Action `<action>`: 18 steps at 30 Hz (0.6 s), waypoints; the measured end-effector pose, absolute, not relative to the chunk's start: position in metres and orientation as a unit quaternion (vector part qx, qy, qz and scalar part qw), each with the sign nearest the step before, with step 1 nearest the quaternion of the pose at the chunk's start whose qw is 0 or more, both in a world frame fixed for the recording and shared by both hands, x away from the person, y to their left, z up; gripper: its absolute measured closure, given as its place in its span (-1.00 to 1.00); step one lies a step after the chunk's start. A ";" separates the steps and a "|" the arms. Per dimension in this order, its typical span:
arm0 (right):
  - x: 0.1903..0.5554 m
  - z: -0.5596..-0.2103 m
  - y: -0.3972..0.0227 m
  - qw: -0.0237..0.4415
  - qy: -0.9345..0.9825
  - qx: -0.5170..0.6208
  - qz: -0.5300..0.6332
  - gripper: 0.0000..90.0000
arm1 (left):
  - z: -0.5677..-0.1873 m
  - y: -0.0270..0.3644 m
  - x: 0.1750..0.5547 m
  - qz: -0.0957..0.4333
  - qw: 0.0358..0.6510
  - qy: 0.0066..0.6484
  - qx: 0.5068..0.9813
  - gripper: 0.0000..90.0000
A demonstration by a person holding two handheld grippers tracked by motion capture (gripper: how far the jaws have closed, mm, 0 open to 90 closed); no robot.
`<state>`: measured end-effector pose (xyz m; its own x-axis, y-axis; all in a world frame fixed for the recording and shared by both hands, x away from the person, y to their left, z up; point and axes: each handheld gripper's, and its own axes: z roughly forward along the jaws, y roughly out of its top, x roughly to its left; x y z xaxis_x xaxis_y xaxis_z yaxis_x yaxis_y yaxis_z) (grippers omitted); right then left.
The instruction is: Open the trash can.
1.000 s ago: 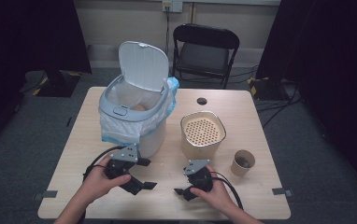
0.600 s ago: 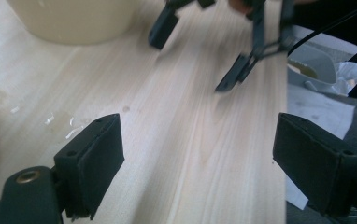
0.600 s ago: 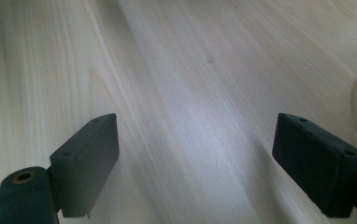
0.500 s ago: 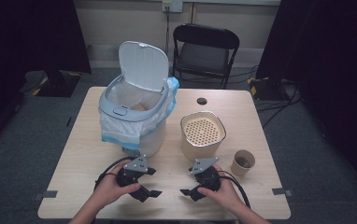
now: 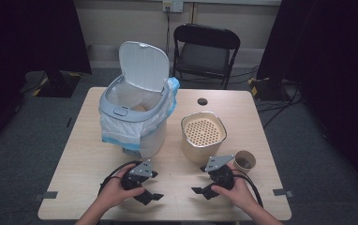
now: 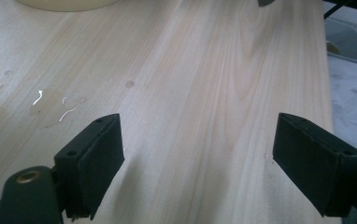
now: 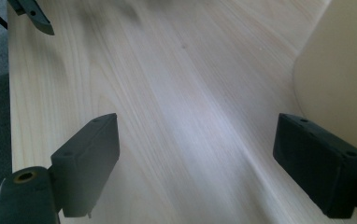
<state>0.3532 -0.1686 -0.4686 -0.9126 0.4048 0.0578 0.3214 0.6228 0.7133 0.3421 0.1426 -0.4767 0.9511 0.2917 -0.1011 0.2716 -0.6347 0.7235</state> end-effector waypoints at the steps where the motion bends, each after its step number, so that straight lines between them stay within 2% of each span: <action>1: 0.353 -0.469 -0.170 0.055 0.899 0.203 0.383 -0.68 | -0.478 0.142 0.342 0.016 0.399 0.157 0.903 -0.64; 18: 0.350 -0.460 -0.192 0.049 0.906 0.194 0.374 -0.68 | -0.493 0.146 0.341 0.044 0.370 0.134 0.918 -0.64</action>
